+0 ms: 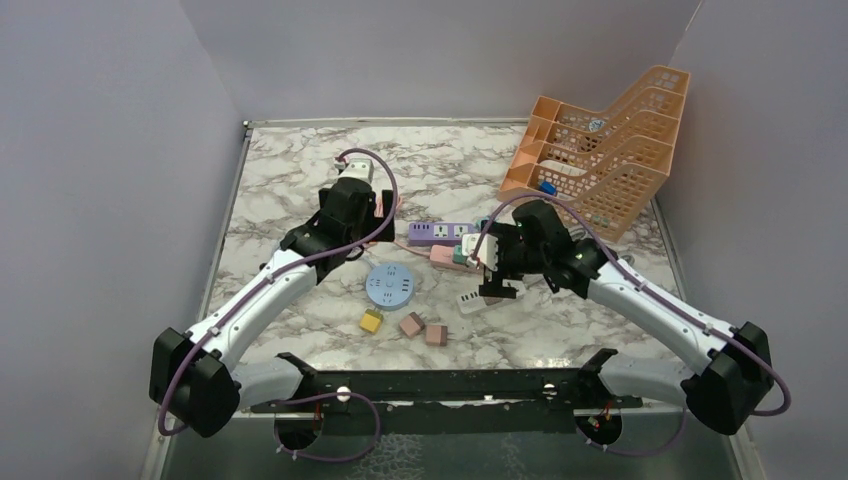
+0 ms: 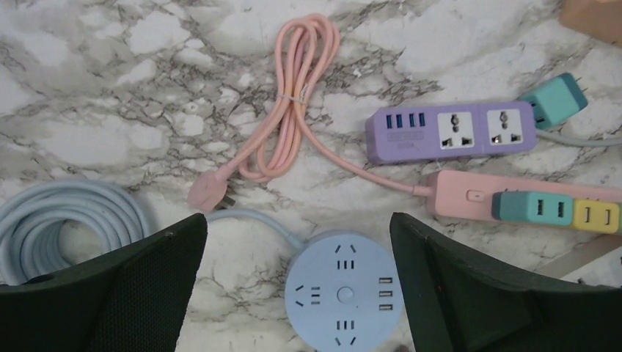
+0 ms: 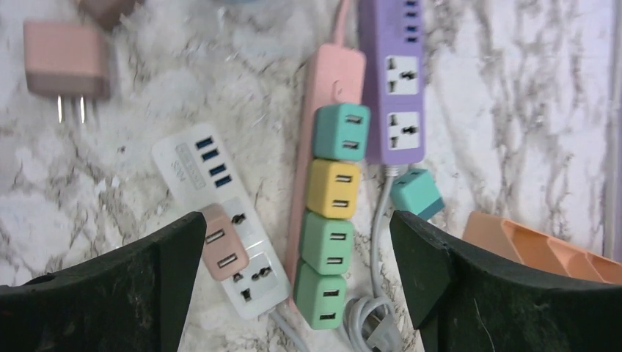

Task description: Insert the plug

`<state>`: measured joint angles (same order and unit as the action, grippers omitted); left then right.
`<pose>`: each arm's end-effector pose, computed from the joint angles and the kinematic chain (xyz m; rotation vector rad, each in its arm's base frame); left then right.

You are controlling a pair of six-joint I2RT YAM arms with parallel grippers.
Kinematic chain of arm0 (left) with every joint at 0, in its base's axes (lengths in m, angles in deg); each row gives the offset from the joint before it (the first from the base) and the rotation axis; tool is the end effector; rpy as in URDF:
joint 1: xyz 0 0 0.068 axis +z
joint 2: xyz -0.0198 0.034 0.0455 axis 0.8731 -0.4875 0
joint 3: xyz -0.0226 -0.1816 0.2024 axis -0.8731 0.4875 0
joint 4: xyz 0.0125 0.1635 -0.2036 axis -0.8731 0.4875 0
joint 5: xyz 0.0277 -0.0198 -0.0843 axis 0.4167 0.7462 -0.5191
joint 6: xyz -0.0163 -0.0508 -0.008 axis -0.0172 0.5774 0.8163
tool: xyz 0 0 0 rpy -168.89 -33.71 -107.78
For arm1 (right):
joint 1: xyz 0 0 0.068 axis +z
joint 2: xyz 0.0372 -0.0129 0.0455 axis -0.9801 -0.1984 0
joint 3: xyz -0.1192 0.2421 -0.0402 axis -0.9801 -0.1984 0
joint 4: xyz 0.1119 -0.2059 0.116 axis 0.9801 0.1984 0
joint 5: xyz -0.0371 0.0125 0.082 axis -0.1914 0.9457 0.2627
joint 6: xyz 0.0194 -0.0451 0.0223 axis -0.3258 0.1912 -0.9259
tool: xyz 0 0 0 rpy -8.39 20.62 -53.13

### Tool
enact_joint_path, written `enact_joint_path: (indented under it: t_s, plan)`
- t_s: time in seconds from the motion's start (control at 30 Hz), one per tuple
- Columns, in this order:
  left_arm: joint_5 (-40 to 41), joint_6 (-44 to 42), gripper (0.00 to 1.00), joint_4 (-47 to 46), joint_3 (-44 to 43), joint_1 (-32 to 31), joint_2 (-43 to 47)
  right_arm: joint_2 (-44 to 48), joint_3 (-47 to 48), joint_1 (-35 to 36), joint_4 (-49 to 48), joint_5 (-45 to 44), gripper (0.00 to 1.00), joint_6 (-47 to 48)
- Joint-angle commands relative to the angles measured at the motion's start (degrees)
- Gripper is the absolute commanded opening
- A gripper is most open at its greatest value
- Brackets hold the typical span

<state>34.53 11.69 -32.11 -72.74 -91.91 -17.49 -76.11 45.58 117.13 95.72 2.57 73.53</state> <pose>0.2289 -0.1256 0.3035 0.0043 2.1401 -0.2138 0.1782 0.1570 0.2591 -1.7775 1.6573 0.3272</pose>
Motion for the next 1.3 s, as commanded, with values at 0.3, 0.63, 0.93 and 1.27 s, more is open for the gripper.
enact_joint_path:
  t_s: [0.3,0.63,0.93,1.27]
  plan:
    - [-17.33,10.53,0.80,25.40,5.94,0.87,2.52,8.83,-4.65,-0.16,-25.16,-14.16,1.00,-67.99]
    - [-25.06,11.35,0.72,25.74,12.65,0.85,-1.12,12.26,-3.92,-0.20,-20.55,-16.08,0.98,-80.19]
    - [-24.54,13.01,0.69,21.02,13.49,-0.47,-6.83,11.75,-3.00,-0.17,-17.82,-16.87,0.76,-84.85]
    - [-21.53,14.52,0.56,18.89,14.75,-4.04,-10.05,11.91,-5.70,-0.16,-19.32,-13.49,0.68,-88.85]
